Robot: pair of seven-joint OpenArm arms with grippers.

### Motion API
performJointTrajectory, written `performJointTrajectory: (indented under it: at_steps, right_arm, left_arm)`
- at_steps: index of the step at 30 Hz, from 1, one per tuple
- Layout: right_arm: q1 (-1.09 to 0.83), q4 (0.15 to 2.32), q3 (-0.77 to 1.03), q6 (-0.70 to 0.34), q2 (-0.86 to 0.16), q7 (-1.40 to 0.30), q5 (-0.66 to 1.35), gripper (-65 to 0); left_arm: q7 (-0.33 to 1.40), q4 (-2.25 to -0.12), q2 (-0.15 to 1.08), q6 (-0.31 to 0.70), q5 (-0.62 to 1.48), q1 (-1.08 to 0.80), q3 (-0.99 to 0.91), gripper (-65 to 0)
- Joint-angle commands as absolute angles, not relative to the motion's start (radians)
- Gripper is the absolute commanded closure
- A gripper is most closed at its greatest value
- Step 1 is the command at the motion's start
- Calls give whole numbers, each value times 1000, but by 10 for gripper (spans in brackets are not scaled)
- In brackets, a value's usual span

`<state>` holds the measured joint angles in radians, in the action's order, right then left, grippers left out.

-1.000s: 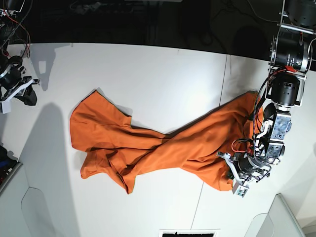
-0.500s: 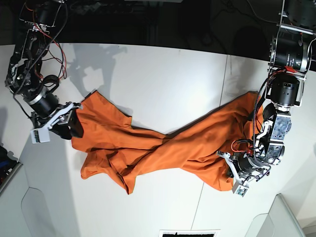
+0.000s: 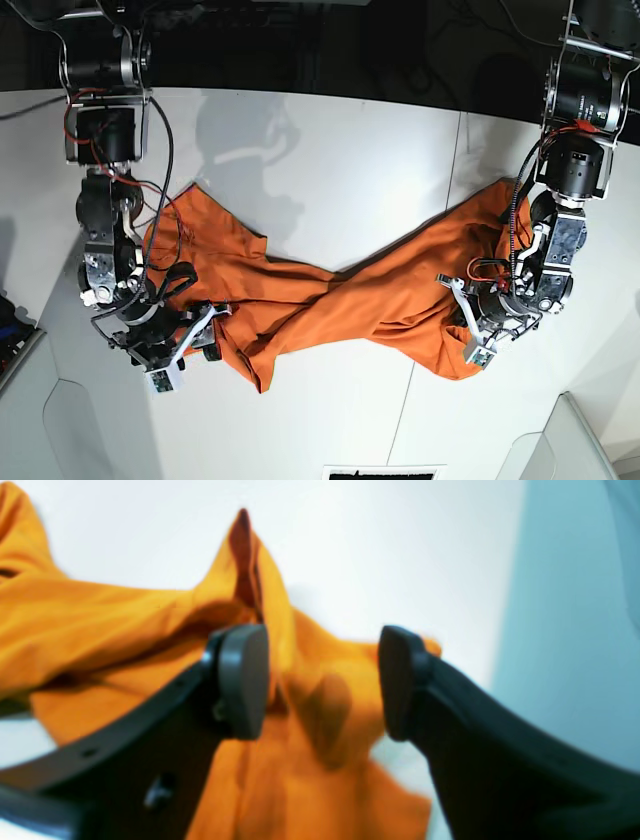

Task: Layout the t-shirt on the table in an organized manner, then fold the t-shirt properly
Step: 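Grasp the shirt with the right gripper and pull it away from the left gripper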

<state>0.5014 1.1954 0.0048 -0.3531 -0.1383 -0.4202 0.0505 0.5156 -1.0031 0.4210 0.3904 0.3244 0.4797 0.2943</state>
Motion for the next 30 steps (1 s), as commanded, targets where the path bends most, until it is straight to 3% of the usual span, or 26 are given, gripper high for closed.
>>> performJointTrajectory:
  at_steps: [1, 7, 12, 16, 26, 30]
  right_arm:
    - [559, 1180, -8, -351, -143, -392, 41, -345]
    - [669, 969, -97, -355, -143, -393, -27, -323]
    - [702, 852, -179, -355, -143, -392, -27, -182]
    - [707, 869, -187, -355, -144, -371, -27, 0]
    - [702, 1176, -185, -345, -151, -534, -27, 0]
    - [647, 1366, -183, -338, -189, -604, -20, 0]
  left_arm:
    - [498, -1018, 432, 390, 336, 512, 288, 0]
    - [498, -1018, 433, 390, 356, 512, 288, 0]
    - [498, -1018, 432, 390, 356, 512, 288, 0]
    - [498, -1018, 432, 389, 356, 513, 288, 0]
    - [525, -1018, 436, 389, 354, 512, 288, 0]
    - [537, -1018, 436, 374, 325, 512, 288, -66]
